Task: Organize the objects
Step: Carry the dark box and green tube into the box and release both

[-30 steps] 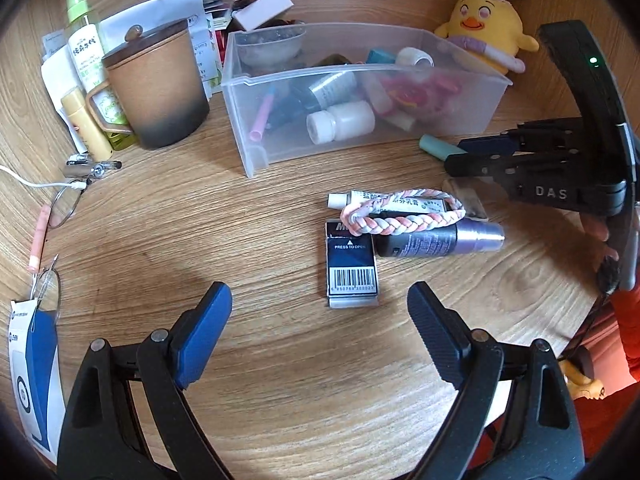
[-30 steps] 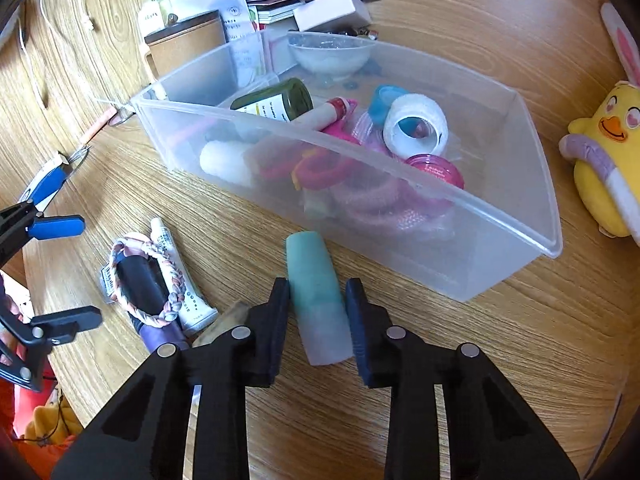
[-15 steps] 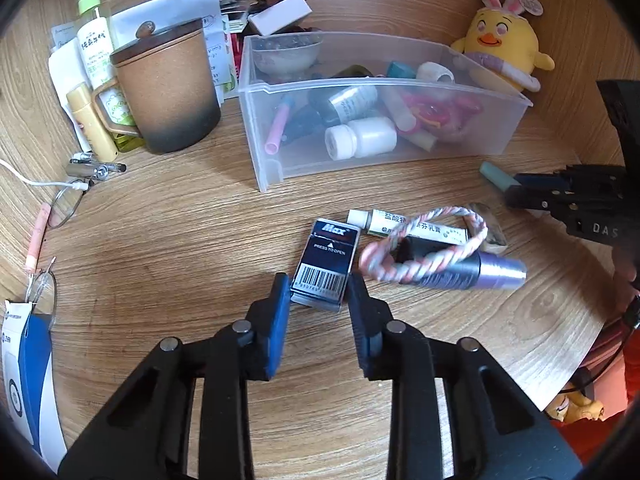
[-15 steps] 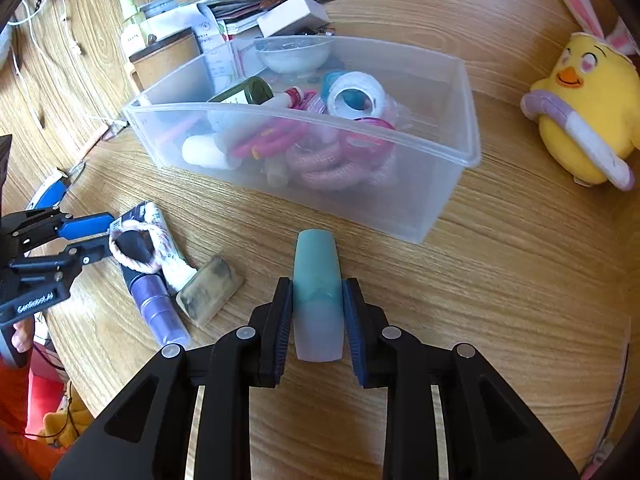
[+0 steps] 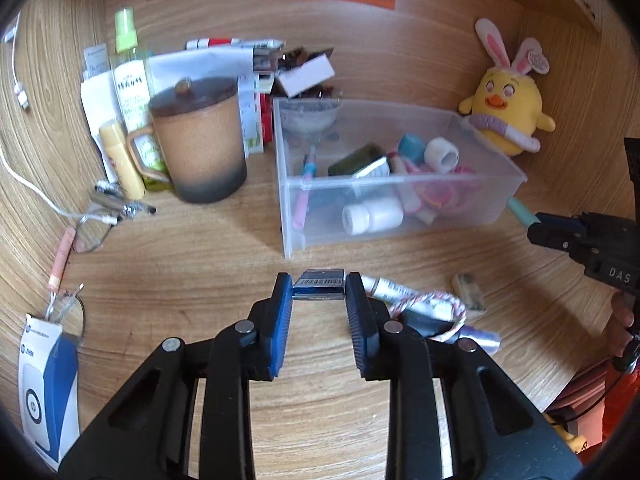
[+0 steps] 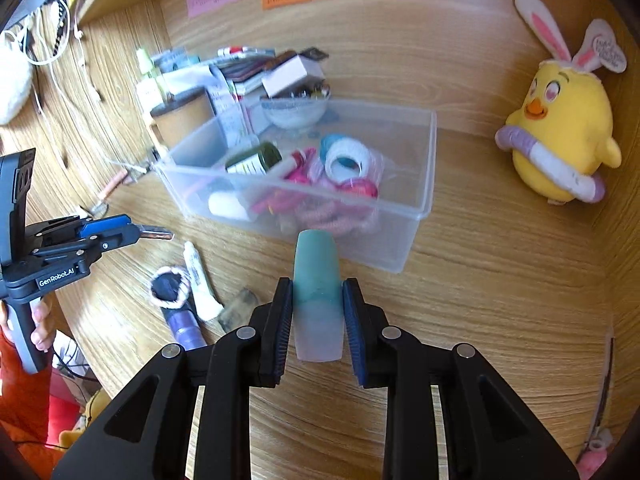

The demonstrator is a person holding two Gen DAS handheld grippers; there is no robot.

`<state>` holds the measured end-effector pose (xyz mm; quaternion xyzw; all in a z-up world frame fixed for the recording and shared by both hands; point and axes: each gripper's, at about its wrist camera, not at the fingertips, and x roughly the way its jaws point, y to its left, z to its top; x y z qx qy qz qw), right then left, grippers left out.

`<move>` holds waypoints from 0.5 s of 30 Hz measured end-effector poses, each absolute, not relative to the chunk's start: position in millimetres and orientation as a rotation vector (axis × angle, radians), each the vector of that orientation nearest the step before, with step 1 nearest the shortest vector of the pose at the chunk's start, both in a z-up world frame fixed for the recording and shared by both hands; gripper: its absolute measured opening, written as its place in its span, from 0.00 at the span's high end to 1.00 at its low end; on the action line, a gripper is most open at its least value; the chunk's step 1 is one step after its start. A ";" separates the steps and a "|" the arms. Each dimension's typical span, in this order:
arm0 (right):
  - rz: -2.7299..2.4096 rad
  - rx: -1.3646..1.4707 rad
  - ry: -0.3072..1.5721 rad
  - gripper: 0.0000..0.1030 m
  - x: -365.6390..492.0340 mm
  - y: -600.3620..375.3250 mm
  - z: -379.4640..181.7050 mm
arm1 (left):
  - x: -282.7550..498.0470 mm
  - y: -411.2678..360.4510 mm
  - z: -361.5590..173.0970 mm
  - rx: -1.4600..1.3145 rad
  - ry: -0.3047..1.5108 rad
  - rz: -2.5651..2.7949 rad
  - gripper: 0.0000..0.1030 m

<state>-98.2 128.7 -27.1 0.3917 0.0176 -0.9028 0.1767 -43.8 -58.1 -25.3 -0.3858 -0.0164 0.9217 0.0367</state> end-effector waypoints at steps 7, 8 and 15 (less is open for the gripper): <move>-2.582 1.014 0.028 0.78 -94.8 128.9 -2.5 | -47.4 -47.9 5.8 -1.050 -0.024 2.851 0.74; -2.587 1.001 0.029 0.78 -95.4 127.8 0.3 | -48.2 -46.5 9.8 -1.033 -0.020 2.853 0.74; -2.629 0.934 0.063 0.78 -108.6 120.6 20.0 | -64.7 -40.6 33.3 -0.951 0.004 2.889 0.74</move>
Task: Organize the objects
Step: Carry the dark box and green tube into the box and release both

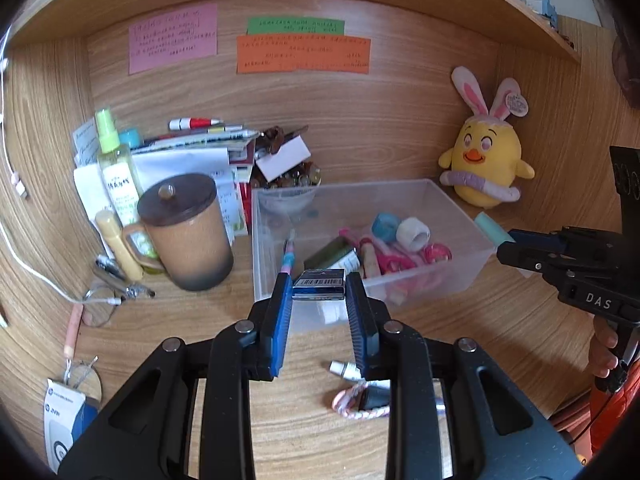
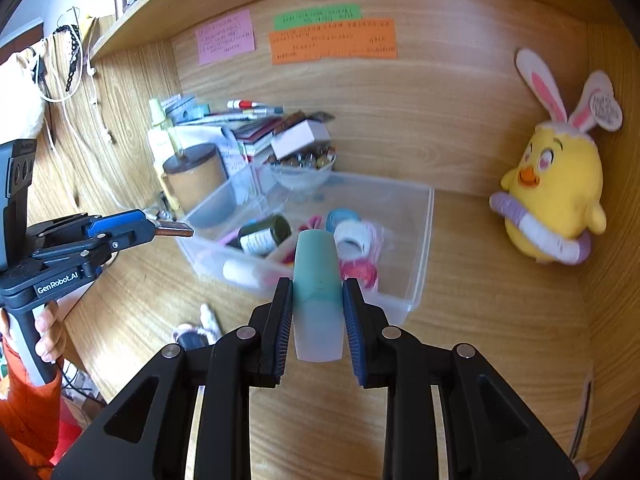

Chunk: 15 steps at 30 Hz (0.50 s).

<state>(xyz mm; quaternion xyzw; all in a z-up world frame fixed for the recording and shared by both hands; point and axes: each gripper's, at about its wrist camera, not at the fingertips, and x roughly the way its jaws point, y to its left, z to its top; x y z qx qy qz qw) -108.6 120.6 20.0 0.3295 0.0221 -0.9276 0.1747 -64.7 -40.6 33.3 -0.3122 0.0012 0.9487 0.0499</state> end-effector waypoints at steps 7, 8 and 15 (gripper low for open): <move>-2.624 0.938 0.069 0.78 -136.0 107.4 22.5 | -91.5 -43.6 37.1 -0.949 -0.012 2.916 0.74; -2.620 0.945 0.075 0.78 -140.2 104.2 21.0 | -96.2 -44.5 35.4 -0.960 -0.012 2.919 0.74; -2.591 1.020 0.123 0.78 -172.2 84.2 5.5 | -126.8 -48.3 19.2 -1.044 -0.027 2.903 0.74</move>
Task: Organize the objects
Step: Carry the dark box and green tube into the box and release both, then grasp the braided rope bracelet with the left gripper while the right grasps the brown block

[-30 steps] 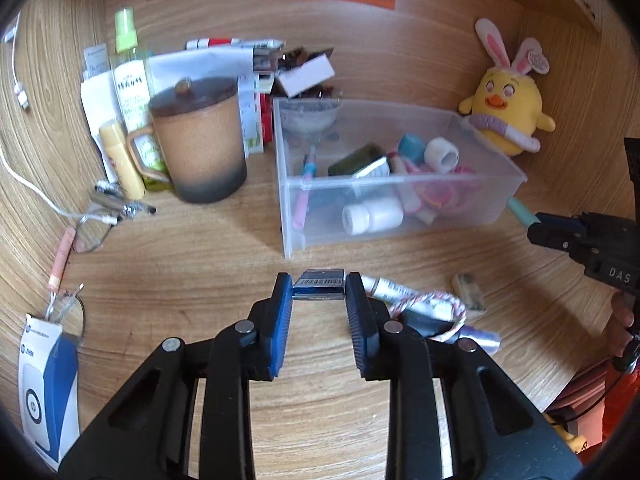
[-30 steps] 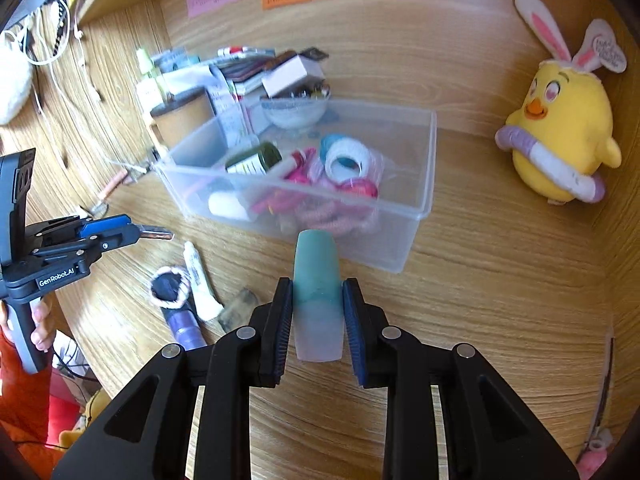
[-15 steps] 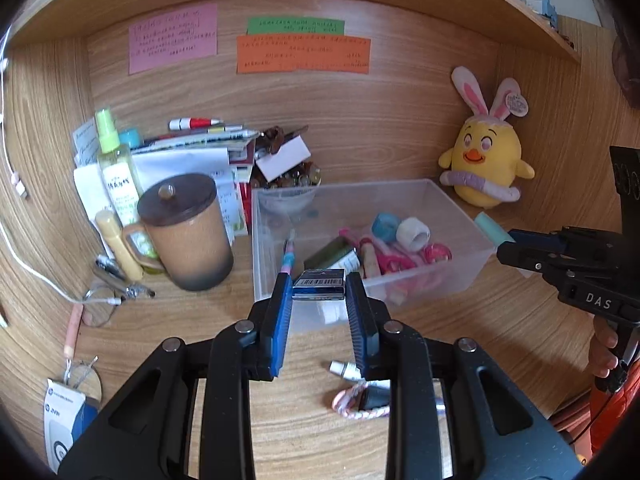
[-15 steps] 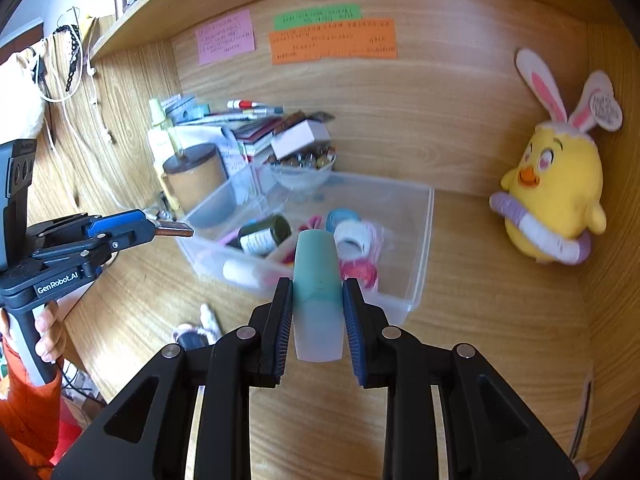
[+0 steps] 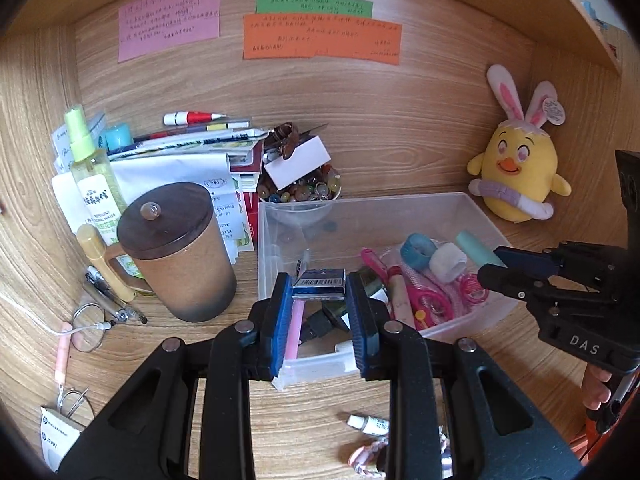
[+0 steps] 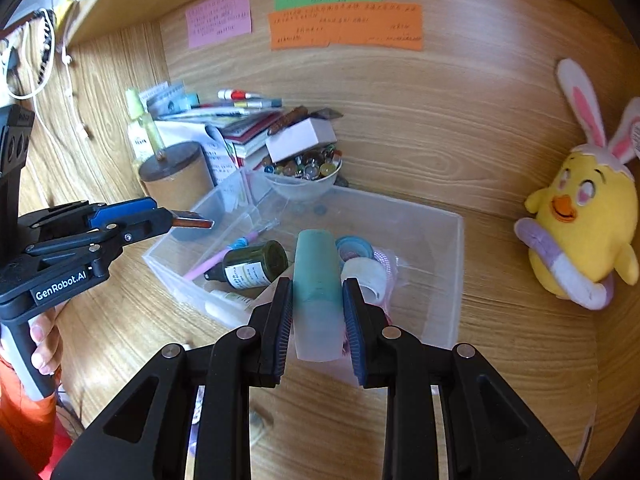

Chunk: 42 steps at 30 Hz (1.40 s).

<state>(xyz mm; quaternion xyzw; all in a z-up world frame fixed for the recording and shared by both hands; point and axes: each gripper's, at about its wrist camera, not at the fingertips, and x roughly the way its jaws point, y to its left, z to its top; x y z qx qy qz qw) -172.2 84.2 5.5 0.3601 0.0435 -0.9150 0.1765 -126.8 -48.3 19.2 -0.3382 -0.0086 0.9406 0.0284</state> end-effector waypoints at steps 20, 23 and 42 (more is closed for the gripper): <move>-2.548 1.090 0.209 0.77 -188.7 67.3 -11.9 | -142.8 -33.6 -1.6 -1.117 0.048 2.865 0.73; -2.552 1.077 0.203 0.74 -181.6 69.4 -7.2 | -137.7 -32.8 2.2 -1.102 0.050 2.871 0.65; -2.554 1.054 0.167 0.49 -114.0 90.1 -6.7 | -71.8 -25.3 10.5 -1.043 0.088 2.859 0.16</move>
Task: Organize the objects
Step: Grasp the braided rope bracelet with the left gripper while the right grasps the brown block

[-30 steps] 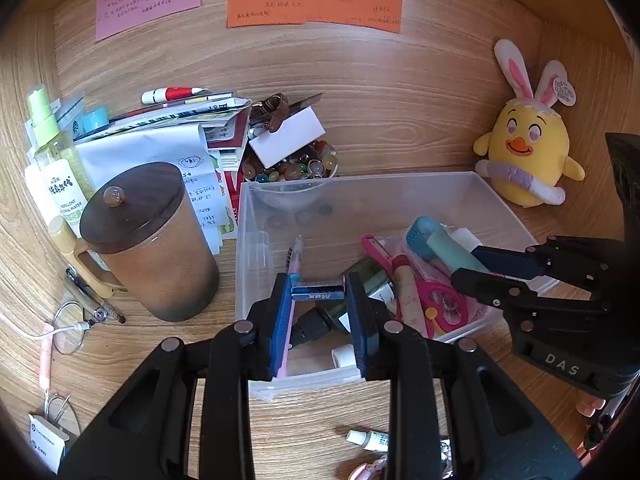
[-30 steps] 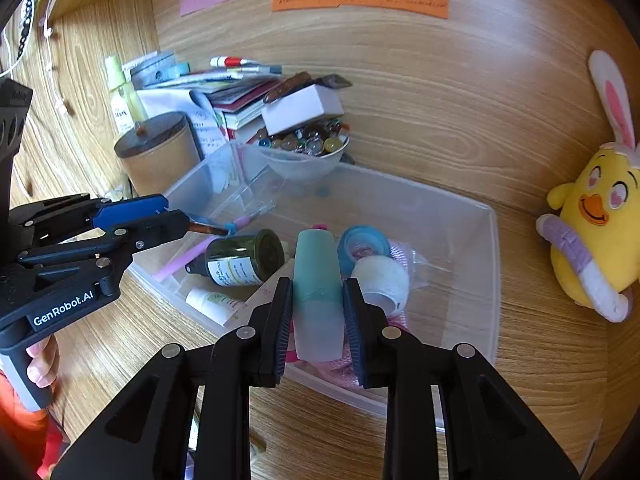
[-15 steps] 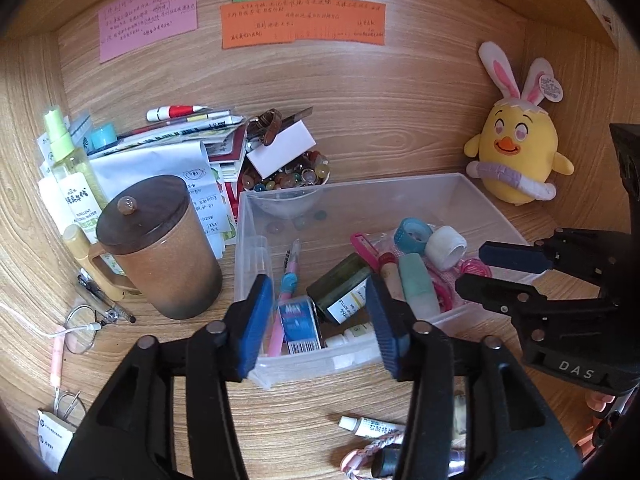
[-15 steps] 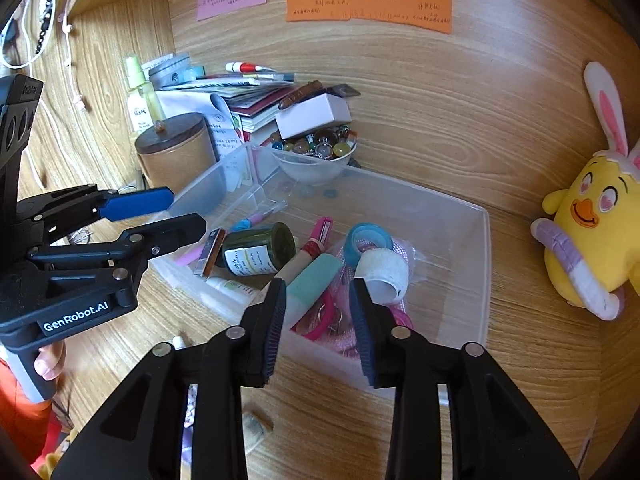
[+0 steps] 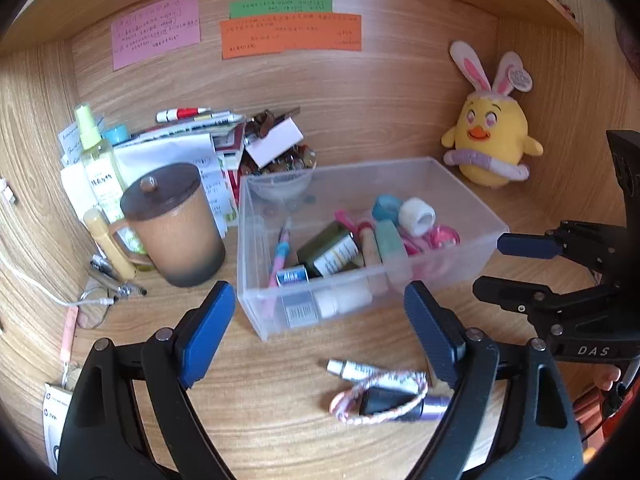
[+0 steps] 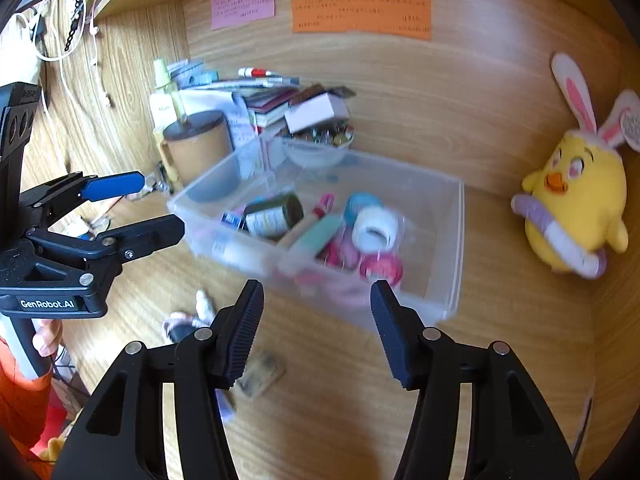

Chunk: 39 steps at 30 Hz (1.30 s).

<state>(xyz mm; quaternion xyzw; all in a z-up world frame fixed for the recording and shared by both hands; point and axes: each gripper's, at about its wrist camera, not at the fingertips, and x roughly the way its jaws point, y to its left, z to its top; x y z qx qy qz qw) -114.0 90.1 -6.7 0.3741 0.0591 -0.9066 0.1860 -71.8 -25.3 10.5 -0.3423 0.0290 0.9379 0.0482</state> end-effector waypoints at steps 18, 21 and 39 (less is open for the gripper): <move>-2.386 1.277 0.083 0.49 -105.7 68.6 -75.4 | -29.0 -34.9 -55.9 -1.283 0.096 2.691 0.16; -2.392 1.273 0.098 0.52 -106.0 66.0 -75.3 | -34.1 -35.0 -61.3 -1.305 0.073 2.673 0.19; -2.403 1.262 0.124 0.78 -103.7 75.0 -72.1 | -49.1 -24.9 -71.9 -1.311 0.061 2.578 0.84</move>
